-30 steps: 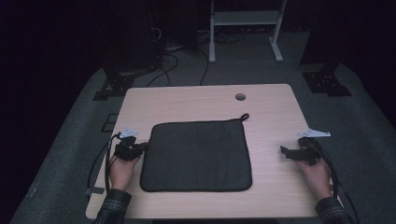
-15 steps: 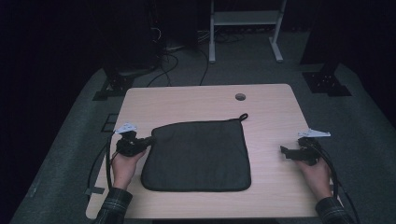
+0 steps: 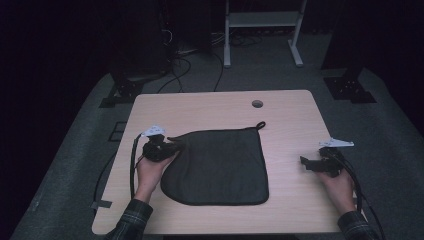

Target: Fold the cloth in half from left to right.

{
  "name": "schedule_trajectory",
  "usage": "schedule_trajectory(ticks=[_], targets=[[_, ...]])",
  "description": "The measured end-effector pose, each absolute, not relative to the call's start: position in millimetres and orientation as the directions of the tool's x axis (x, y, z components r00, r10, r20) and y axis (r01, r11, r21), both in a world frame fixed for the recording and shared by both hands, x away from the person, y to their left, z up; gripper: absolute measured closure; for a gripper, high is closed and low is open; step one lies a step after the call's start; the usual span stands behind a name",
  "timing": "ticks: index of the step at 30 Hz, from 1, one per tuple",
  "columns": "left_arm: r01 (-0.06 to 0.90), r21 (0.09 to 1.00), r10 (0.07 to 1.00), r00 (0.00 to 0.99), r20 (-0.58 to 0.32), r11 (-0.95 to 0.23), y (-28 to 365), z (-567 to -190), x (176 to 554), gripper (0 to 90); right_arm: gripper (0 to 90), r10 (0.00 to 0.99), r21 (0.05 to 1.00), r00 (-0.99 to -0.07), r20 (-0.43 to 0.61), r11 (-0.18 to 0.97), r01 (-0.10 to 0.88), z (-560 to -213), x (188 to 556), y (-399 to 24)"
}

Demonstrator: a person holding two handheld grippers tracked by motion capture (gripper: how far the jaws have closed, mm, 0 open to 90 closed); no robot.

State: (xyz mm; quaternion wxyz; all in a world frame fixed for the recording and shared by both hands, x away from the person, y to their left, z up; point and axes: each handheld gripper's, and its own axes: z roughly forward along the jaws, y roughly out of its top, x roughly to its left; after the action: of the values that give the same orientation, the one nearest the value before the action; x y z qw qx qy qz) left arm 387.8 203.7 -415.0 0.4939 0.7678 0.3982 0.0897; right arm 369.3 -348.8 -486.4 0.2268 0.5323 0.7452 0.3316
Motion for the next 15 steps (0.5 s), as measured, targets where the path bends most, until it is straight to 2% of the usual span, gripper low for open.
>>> schedule_trajectory(ticks=[15], targets=[[0.492, 0.830, 0.599, 0.757, -0.260, -0.262, 143, -412, 400, 86.8, 13.9, 0.943, 0.736, -0.332, 0.016, 0.214, 0.643, -486, 369, -349]])
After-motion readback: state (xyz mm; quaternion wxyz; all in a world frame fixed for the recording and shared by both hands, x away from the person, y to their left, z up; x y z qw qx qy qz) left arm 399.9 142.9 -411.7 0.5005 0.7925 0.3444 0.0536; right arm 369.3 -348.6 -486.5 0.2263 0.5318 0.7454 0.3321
